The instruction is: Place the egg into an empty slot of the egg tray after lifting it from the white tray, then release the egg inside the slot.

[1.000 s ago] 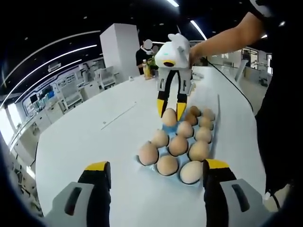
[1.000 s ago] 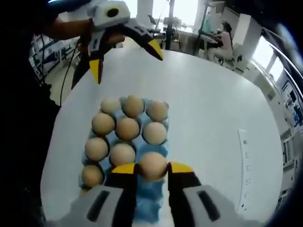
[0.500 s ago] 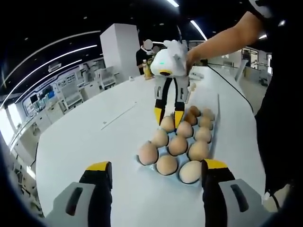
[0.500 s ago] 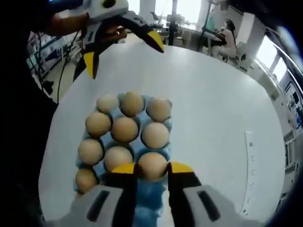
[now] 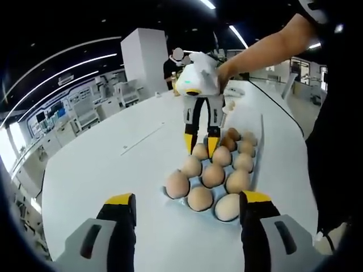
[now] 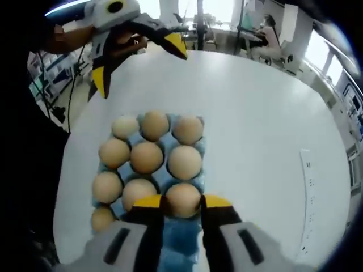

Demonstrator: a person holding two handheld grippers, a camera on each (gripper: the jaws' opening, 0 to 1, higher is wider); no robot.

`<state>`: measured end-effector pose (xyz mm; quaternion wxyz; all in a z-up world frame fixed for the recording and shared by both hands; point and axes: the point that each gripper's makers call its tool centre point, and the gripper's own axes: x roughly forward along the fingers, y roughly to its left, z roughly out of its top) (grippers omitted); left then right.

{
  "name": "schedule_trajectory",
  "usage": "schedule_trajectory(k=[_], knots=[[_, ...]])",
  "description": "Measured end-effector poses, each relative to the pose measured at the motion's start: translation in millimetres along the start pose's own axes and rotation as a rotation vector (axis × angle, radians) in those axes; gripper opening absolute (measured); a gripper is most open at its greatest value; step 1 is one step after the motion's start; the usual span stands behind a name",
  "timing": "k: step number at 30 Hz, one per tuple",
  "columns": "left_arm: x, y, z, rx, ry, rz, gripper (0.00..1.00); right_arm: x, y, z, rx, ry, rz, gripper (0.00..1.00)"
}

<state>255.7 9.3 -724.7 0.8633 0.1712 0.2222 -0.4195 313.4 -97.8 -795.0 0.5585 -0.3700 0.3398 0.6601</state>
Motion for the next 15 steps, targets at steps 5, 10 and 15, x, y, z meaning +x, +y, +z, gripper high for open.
schedule_trajectory(k=[5, 10, 15], knots=[[-0.2, -1.6, 1.6, -0.001, -0.002, -0.003, 0.74, 3.1, -0.4, 0.1, 0.022, -0.012, -0.004, 0.27], [-3.2, 0.5, 0.2, 0.0, -0.002, 0.01, 0.74, -0.2, 0.4, -0.2, 0.007, -0.015, -0.004, 0.28], [-2.6, -1.7, 0.7, -0.015, -0.007, 0.002, 0.74, -11.5, 1.1, -4.6, 0.052, -0.049, -0.009, 0.28]])
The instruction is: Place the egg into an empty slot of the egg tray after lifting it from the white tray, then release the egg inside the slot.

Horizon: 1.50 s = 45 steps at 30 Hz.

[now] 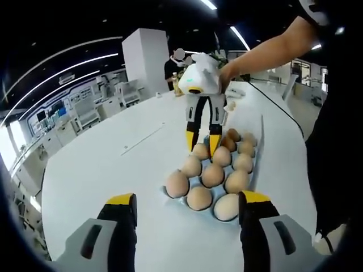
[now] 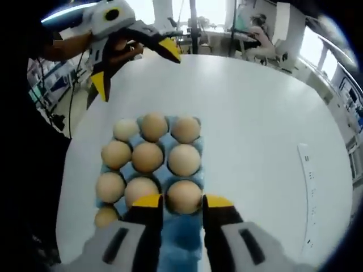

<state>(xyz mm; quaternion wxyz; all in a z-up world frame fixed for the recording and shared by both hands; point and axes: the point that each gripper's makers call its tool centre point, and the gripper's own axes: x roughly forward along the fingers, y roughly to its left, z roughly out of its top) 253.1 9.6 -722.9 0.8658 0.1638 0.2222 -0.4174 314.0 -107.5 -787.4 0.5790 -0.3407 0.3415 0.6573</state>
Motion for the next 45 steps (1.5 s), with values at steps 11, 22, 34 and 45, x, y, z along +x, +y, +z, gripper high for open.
schedule_trajectory(k=[11, 22, 34, 45], knots=[[2.4, -2.4, 5.6, 0.014, -0.004, -0.005, 0.74, -17.9, -3.1, -21.5, 0.035, -0.004, -0.043, 0.27], [3.8, -1.0, 4.9, 0.01, 0.0, -0.006, 0.74, -45.7, 5.6, -69.7, 0.126, 0.0, -0.073, 0.26], [7.9, -2.5, 9.2, 0.022, -0.004, -0.017, 0.73, -68.9, 4.6, -106.6, 0.174, 0.024, -0.114, 0.25], [6.1, -2.0, 7.6, 0.024, 0.002, -0.01, 0.73, -82.8, 12.4, -144.7, 0.163, 0.074, -0.134, 0.25]])
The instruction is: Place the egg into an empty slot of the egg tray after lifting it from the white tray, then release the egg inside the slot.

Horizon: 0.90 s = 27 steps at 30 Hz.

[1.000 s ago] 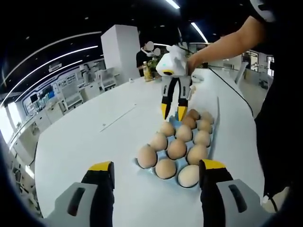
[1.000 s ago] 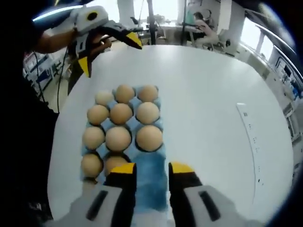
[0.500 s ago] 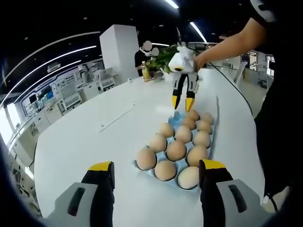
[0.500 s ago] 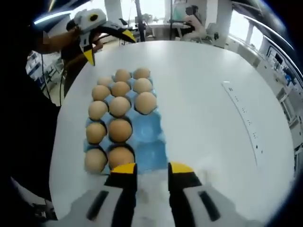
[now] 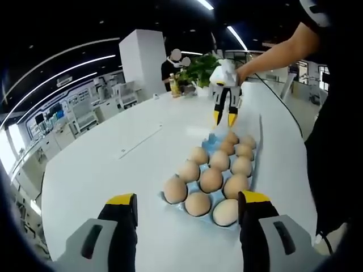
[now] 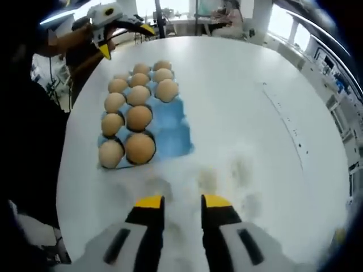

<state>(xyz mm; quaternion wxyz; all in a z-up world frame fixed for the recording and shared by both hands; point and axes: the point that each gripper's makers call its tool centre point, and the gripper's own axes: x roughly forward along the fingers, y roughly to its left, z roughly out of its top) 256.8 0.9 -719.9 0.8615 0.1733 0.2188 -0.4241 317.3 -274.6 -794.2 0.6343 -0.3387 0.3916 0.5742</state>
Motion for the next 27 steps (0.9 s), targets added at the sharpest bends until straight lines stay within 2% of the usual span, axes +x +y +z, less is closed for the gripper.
schedule_trajectory(k=[2, 3, 5, 7, 8, 10, 12, 13, 14, 16, 22, 23, 27], knots=[[0.1, 0.2, 0.6, 0.002, -0.001, 0.001, 0.73, -5.3, -1.6, 0.3, 0.061, -0.021, -0.01, 0.25], [0.1, 0.0, 0.9, 0.003, -0.001, 0.001, 0.73, -7.5, -2.6, -1.3, 0.059, -0.019, -0.013, 0.25], [0.3, -0.8, 1.0, 0.006, 0.001, -0.002, 0.73, -12.2, -6.7, -12.1, 0.033, 0.015, -0.039, 0.25], [0.3, -1.0, 0.9, 0.006, 0.002, -0.003, 0.73, -15.2, -3.6, -18.5, 0.071, 0.015, -0.035, 0.25], [0.3, -0.6, 0.6, 0.005, 0.003, -0.001, 0.73, -17.1, -3.2, -22.0, 0.061, 0.024, -0.039, 0.25], [0.1, -0.3, 1.0, 0.004, 0.001, 0.0, 0.73, -24.0, -4.9, -40.7, 0.05, 0.076, -0.065, 0.25], [0.0, -0.4, -0.2, 0.004, 0.007, 0.001, 0.73, -28.9, -5.5, -50.7, 0.056, 0.071, -0.073, 0.25], [0.0, -0.7, -0.3, 0.002, 0.006, -0.001, 0.73, -30.4, -6.7, -47.3, 0.056, 0.033, -0.081, 0.24], [0.0, -0.5, -0.5, 0.0, 0.007, 0.0, 0.73, -34.6, -9.2, -57.3, 0.107, 0.07, -0.102, 0.24], [-0.1, -0.1, -0.4, -0.001, 0.007, 0.001, 0.73, -35.7, -9.2, -58.0, 0.122, 0.044, -0.099, 0.27], [0.0, -0.1, -0.2, 0.004, 0.01, 0.002, 0.73, -45.3, -9.6, -69.8, 0.105, 0.078, -0.125, 0.25], [0.1, -0.3, -0.4, 0.006, 0.011, 0.001, 0.73, -48.4, -12.0, -71.8, 0.1, 0.087, -0.14, 0.25], [1.1, -0.5, 1.1, 0.013, 0.01, -0.001, 0.73, -66.5, -25.3, -72.0, 0.119, 0.053, -0.193, 0.25]])
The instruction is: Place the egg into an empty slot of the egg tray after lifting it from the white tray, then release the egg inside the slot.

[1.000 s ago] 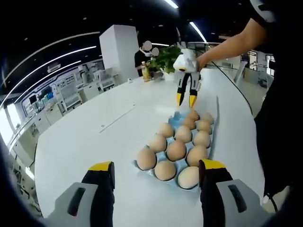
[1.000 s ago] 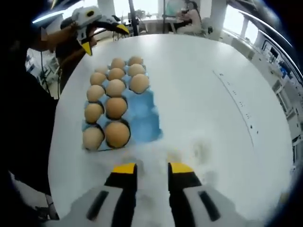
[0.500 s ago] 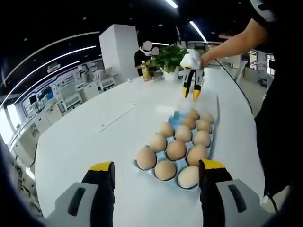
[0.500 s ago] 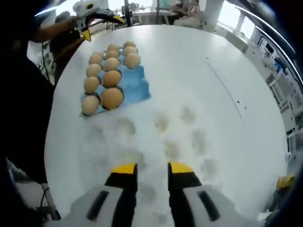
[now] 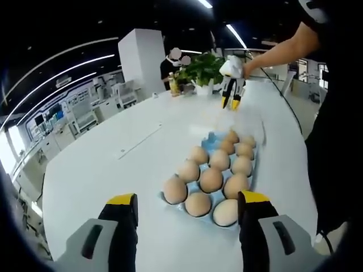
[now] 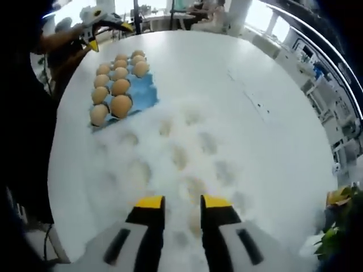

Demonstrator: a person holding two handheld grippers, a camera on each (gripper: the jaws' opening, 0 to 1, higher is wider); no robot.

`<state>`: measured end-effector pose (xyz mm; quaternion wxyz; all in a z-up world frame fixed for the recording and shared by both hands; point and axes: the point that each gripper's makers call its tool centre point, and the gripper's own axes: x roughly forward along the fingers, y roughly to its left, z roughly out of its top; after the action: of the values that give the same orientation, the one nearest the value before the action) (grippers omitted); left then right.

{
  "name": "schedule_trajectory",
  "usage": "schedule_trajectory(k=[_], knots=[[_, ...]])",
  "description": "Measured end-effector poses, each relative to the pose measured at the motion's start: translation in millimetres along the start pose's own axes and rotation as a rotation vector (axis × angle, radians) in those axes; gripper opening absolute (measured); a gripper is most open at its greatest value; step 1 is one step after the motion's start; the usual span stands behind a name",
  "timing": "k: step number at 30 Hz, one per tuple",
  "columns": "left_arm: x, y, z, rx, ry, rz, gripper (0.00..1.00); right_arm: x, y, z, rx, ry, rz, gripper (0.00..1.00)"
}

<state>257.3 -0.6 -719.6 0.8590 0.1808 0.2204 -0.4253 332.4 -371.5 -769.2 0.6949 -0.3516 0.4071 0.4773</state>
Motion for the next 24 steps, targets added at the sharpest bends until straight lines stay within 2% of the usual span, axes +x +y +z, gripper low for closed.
schedule_trajectory(k=[3, 7, 11, 13, 15, 19, 24], knots=[[1.4, -0.6, 0.5, 0.001, 0.002, -0.004, 0.73, -8.1, -13.6, -21.4, -0.064, 0.099, -0.039, 0.25], [2.4, -1.1, 0.6, -0.002, 0.004, -0.006, 0.73, -6.5, -17.1, -36.2, -0.107, 0.151, -0.036, 0.27], [2.3, -1.4, 0.2, 0.001, 0.008, -0.006, 0.73, -1.5, -22.4, -39.6, -0.174, 0.205, -0.04, 0.27], [2.1, -1.6, -0.2, 0.001, 0.011, -0.006, 0.72, 2.9, -22.1, -37.0, -0.161, 0.2, -0.023, 0.27], [1.2, -1.4, -1.0, 0.003, 0.016, -0.003, 0.72, 8.4, -25.5, -38.2, -0.189, 0.222, -0.015, 0.27], [-1.7, -0.7, -3.4, 0.003, 0.025, 0.004, 0.72, 13.2, -25.5, -40.7, -0.187, 0.277, 0.058, 0.27], [-4.0, 0.2, -6.5, -0.008, 0.032, 0.012, 0.72, 17.3, -25.0, -42.7, -0.203, 0.316, 0.096, 0.28]])
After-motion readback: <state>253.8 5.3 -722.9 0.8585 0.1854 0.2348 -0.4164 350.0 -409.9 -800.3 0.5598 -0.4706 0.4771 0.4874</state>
